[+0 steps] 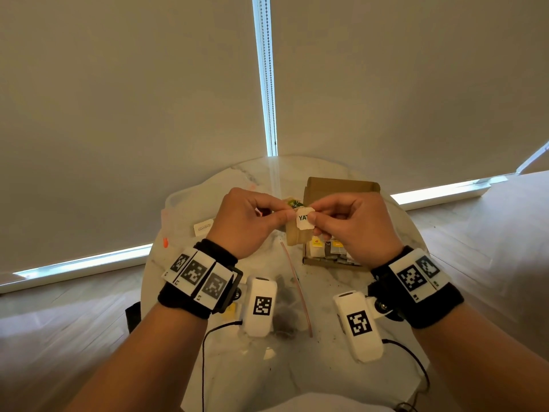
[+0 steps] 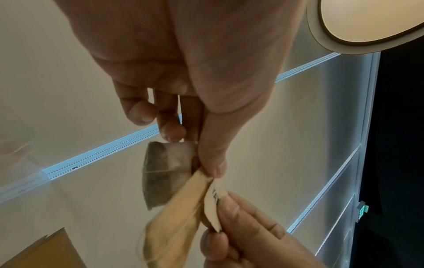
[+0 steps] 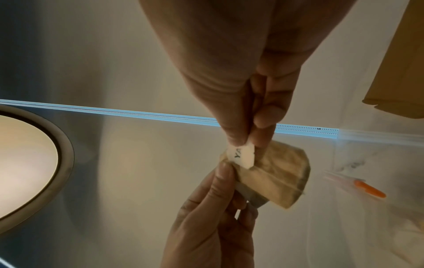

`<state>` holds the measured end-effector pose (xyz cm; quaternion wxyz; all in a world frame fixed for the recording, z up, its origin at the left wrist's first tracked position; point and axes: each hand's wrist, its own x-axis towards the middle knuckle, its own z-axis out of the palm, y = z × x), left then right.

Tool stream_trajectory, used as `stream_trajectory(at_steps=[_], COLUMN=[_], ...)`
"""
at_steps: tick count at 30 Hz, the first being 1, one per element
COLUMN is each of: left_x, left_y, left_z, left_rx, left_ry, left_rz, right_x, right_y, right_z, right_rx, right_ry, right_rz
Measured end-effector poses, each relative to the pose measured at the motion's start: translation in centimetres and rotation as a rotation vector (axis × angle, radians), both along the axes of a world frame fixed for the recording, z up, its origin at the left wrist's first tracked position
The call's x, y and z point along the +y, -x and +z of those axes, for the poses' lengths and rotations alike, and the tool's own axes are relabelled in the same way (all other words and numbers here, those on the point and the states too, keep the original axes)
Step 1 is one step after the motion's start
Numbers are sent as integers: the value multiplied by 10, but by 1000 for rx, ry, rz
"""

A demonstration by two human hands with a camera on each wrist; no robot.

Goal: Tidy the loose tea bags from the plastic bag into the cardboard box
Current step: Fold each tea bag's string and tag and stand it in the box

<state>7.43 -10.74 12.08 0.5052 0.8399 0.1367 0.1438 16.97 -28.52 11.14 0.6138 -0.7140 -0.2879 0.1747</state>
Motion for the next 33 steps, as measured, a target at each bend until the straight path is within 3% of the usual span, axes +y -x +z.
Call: stream_trajectory(at_steps=[6,10,16,21,26,30,33], left_x=[-6,-8,-9,-11,-14,-9,-5], left_y=[3,5,2,-5,-19,-22,-17], left_z=[4,5,-4,-8,-9,-20,-31], left_rx=[-58,-119,-166,-178,-206,-192,-139], left_ry=[32,74,68,88,154,206,221], left_rz=[-18,-42,-37,-44,-55,23,47], right_x=[-1,-2,1,4,-1,-20,-36], right_y=[-2,0,2,-10,-40,-85,-109], right_z=[2,3,6,10,19,-3,-42], right_rx=[-187,-158,-132,-131,-131,-50,13], right_ry=[79,19,-47,127,109,152,314], right_rz=[-41,7,-62,-30,-43,-183,-237])
